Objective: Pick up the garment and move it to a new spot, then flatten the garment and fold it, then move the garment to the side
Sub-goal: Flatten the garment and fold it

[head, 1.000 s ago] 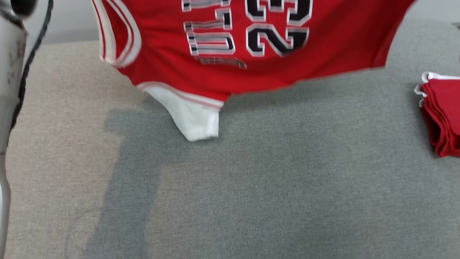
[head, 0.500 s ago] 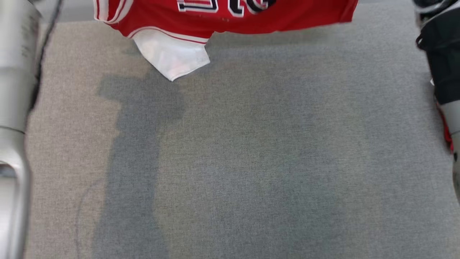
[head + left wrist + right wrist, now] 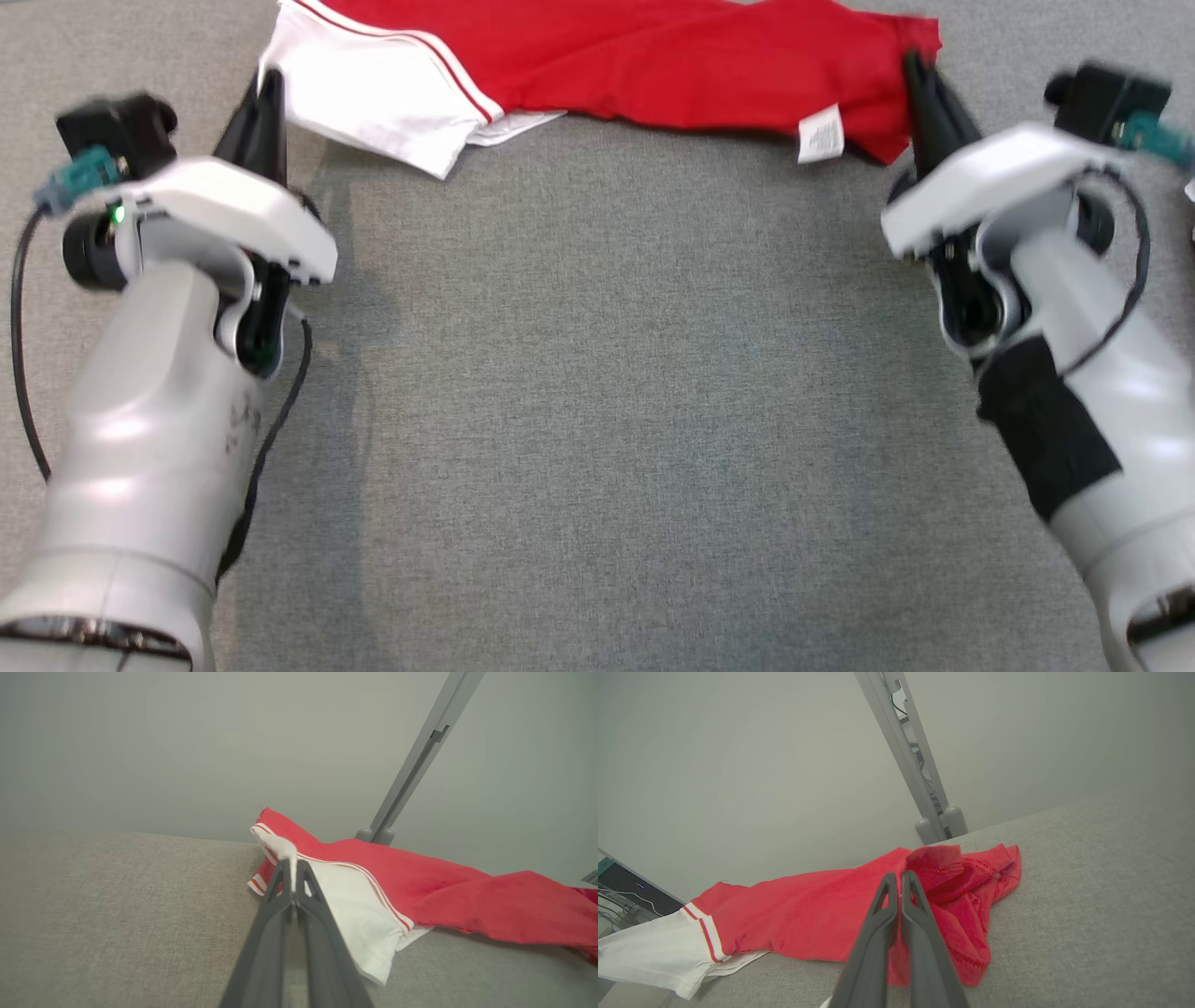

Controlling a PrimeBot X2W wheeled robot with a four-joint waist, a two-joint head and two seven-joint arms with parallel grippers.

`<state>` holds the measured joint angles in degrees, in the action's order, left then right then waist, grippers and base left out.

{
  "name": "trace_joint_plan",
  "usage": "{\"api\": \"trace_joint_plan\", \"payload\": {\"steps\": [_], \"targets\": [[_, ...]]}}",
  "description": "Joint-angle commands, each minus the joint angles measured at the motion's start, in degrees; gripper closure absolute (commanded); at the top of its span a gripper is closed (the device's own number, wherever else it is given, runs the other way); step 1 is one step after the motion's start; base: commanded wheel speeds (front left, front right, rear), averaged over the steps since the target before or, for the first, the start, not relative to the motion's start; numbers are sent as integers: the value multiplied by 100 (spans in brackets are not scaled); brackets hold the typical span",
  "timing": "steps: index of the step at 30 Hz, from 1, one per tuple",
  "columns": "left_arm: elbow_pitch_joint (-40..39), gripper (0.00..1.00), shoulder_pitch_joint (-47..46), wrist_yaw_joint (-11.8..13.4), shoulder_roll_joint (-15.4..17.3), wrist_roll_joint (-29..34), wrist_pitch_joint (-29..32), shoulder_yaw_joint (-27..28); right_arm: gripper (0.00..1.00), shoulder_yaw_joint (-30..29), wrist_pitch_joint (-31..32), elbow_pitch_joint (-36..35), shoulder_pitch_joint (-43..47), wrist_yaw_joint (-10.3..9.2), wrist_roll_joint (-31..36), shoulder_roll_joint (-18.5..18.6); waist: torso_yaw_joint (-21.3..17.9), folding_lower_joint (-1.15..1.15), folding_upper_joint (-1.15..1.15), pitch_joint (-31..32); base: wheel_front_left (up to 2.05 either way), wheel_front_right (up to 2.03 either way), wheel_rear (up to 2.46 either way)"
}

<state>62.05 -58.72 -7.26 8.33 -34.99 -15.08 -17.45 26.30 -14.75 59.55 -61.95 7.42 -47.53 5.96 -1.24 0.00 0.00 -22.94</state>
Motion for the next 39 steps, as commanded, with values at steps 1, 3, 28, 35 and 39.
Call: {"api": "trace_joint_plan", "payload": {"steps": [1,3,28,35,39], "targets": [[-197,100,270,-24,83,106,-4,57,100,52,-49,-180,360,13,-165,118,21,0,0,77,0,0,0],[-441,100,661,-29,112,114,-4,252,100,29,-48,-468,793,12,-371,240,43,0,0,172,0,0,0],[-6223,100,6610,717,648,1080,879,1100,100,-221,1,-3980,5855,13,-564,1448,77,0,0,2249,0,0,0],[-7911,100,7882,1333,697,1148,1841,1067,100,-825,382,-4624,7034,13,-175,1492,194,0,0,2491,0,0,0],[-8484,100,8330,1551,744,1174,2274,1022,100,-1254,751,-5038,7625,13,74,1293,251,0,0,2568,0,0,0]]}}
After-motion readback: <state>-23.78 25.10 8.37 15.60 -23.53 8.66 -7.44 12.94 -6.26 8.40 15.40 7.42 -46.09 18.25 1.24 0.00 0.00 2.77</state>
